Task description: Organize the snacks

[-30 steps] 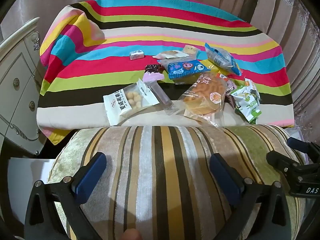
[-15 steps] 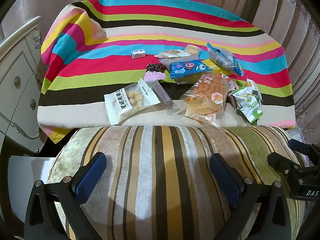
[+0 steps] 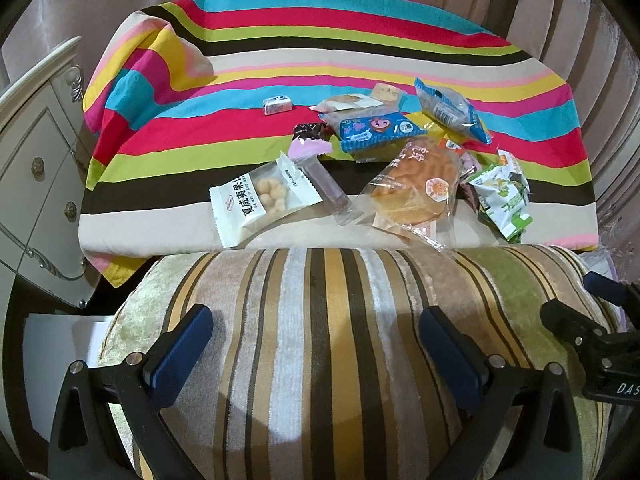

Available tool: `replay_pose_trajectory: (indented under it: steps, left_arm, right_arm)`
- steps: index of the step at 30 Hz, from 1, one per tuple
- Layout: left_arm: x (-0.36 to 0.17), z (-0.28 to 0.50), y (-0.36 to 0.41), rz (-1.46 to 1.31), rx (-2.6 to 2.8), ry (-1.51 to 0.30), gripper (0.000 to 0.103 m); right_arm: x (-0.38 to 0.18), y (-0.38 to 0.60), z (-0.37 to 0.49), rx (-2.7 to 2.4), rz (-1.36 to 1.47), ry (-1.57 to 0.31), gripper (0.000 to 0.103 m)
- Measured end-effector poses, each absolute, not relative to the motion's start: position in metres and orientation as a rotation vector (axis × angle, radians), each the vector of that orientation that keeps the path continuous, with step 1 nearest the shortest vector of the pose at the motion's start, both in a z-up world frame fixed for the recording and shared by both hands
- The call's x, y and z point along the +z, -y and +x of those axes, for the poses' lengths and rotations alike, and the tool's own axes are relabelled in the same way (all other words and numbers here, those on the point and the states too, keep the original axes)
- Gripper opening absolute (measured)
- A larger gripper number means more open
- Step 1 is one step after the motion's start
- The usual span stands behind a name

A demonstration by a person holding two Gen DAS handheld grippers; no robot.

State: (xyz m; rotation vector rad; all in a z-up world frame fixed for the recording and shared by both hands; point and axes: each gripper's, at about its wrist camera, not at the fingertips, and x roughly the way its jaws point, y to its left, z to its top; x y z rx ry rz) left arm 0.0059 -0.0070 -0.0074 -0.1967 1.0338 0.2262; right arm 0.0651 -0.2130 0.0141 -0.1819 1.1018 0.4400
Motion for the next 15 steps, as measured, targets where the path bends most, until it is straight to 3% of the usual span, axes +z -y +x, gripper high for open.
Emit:
replay_pose_trajectory:
  steps: [15]
  left_arm:
    - [-0.0072,0.0047,0.005,-0.197,0.225,-1.028,0.103]
  right_arm:
    - [0.0121,0.2089,0.0697,0.437,-0.202,-1.112,0.103]
